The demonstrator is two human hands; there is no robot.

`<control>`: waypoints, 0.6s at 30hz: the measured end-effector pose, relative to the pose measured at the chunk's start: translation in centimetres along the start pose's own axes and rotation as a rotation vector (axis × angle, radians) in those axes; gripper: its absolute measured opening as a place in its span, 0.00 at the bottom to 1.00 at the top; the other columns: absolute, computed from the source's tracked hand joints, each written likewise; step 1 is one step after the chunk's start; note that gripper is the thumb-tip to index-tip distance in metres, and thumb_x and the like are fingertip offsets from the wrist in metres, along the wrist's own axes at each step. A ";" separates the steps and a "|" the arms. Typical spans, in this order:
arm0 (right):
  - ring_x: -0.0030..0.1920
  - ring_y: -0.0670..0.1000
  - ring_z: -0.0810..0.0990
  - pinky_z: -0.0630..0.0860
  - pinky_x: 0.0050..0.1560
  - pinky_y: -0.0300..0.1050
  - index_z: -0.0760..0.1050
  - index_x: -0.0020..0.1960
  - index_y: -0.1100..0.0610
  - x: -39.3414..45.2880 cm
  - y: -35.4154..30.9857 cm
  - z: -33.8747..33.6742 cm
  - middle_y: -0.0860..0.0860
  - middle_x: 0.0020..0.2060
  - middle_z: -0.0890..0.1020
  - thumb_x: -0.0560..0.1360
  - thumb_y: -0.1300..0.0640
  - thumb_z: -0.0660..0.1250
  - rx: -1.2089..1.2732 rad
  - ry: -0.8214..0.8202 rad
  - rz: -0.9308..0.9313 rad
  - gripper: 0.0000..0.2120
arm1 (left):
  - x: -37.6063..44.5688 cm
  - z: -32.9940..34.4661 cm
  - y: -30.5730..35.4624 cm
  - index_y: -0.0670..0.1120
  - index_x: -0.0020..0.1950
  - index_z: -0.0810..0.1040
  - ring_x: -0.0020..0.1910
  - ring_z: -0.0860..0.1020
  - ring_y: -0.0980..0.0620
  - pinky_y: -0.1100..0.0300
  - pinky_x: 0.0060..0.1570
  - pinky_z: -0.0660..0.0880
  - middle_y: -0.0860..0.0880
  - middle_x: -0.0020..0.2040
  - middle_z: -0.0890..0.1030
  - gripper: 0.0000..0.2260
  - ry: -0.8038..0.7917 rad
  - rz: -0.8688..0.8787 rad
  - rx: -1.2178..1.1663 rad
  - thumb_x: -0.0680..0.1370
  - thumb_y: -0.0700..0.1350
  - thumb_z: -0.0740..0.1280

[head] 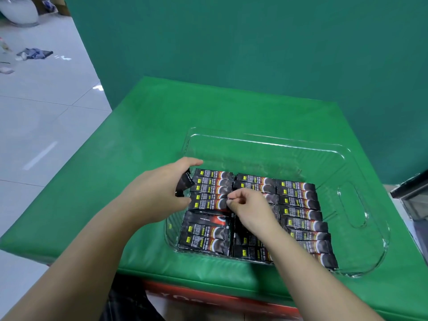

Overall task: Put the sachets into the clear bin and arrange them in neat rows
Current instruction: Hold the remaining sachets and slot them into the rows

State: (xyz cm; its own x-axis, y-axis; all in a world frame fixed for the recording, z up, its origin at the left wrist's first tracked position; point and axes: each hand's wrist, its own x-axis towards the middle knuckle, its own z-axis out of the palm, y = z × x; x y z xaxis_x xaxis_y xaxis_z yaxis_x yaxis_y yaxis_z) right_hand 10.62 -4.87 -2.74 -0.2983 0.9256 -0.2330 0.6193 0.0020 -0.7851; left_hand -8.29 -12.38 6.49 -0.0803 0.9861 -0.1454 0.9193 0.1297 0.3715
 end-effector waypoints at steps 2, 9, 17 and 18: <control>0.51 0.48 0.75 0.72 0.52 0.43 0.77 0.53 0.53 0.0 0.1 0.4 0.47 0.47 0.78 0.75 0.52 0.68 -0.206 0.024 -0.051 0.09 | 0.0 0.0 0.1 0.66 0.71 0.56 0.34 0.72 0.61 0.62 0.33 0.70 0.56 0.49 0.77 0.31 -0.003 -0.004 0.003 0.75 0.49 0.68; 0.54 0.49 0.71 0.68 0.55 0.44 0.78 0.53 0.52 -0.6 -1.4 0.6 0.46 0.48 0.78 0.74 0.49 0.69 -0.364 0.021 -0.280 0.10 | 0.0 0.0 0.3 0.66 0.71 0.55 0.30 0.70 0.60 0.61 0.31 0.67 0.57 0.47 0.77 0.32 -0.007 -0.011 -0.010 0.75 0.49 0.68; 0.31 0.42 0.65 0.65 0.35 0.37 0.74 0.40 0.46 -3.0 -8.1 0.9 0.45 0.31 0.73 0.73 0.57 0.71 0.250 -0.109 -0.424 0.08 | 0.1 0.0 0.3 0.64 0.72 0.58 0.39 0.72 0.54 0.60 0.37 0.67 0.57 0.48 0.75 0.34 0.010 -0.002 -0.051 0.71 0.45 0.67; 0.30 0.43 0.64 0.63 0.34 0.37 0.73 0.37 0.45 -3.1 -8.4 1.2 0.46 0.30 0.70 0.73 0.57 0.71 0.260 -0.108 -0.412 0.11 | 0.1 0.1 0.3 0.64 0.72 0.58 0.40 0.72 0.54 0.60 0.38 0.68 0.57 0.50 0.76 0.34 0.016 0.002 -0.050 0.70 0.45 0.67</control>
State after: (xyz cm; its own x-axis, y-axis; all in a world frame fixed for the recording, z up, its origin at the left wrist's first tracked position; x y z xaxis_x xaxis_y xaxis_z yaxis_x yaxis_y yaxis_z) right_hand 5.46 -8.18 3.85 -0.5621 0.8232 0.0798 0.2368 0.2526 -0.9382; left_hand -8.00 -12.28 6.53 -0.0848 0.9879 -0.1302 0.8990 0.1322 0.4174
